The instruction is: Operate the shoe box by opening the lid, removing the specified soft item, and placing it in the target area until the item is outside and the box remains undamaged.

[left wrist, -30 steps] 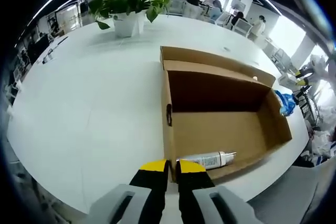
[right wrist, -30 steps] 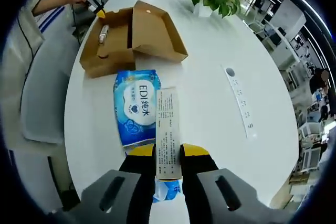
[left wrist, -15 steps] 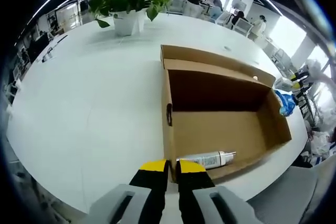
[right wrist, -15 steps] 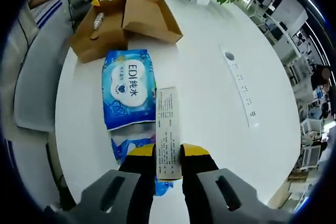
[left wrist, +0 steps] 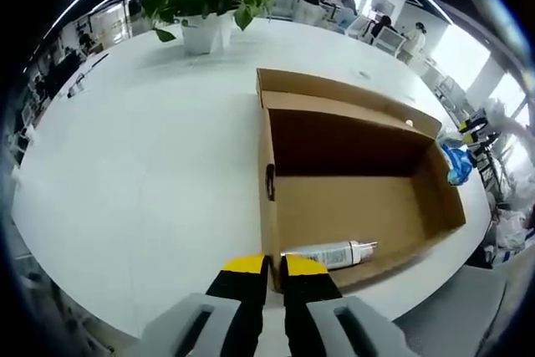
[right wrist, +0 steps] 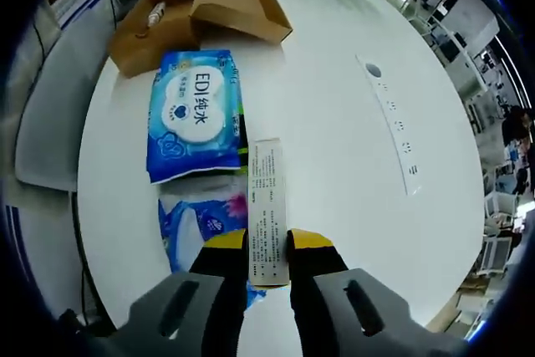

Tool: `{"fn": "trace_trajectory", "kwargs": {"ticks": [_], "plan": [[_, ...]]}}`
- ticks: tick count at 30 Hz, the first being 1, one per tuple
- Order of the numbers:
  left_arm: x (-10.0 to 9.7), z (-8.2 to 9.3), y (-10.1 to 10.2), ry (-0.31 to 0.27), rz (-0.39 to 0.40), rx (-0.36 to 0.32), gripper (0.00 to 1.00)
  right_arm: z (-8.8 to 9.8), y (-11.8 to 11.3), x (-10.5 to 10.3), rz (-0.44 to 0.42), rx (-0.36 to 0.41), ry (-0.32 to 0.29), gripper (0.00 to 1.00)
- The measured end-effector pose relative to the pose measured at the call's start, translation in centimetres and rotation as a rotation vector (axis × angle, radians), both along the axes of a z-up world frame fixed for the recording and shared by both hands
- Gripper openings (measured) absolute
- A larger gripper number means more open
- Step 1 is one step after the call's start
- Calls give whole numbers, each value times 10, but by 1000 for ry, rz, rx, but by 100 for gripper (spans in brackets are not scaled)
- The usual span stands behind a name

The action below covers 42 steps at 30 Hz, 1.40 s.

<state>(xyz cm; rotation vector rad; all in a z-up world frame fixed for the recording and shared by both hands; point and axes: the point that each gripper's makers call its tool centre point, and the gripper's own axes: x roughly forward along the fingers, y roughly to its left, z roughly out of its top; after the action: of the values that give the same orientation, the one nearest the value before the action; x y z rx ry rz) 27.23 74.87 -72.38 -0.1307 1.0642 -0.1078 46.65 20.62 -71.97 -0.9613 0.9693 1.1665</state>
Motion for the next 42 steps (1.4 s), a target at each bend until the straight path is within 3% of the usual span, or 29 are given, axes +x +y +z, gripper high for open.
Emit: {"fn": "trace_trajectory", "kwargs": {"ticks": [7,17,32,42], "plan": [[0,0,0,1,8,0,6,-8,-11,1,0,-13,9,15],[-2,1,-6,9,5,3,6,-21,-22,4,85,-83,-15,16],[-2,2,-8,7,6,-6,6,-22,-26,4,125,-113,-11,16],[-2,2,-7,4,3,-10,6,-20,-26,11,141,-135,-55,16]]}}
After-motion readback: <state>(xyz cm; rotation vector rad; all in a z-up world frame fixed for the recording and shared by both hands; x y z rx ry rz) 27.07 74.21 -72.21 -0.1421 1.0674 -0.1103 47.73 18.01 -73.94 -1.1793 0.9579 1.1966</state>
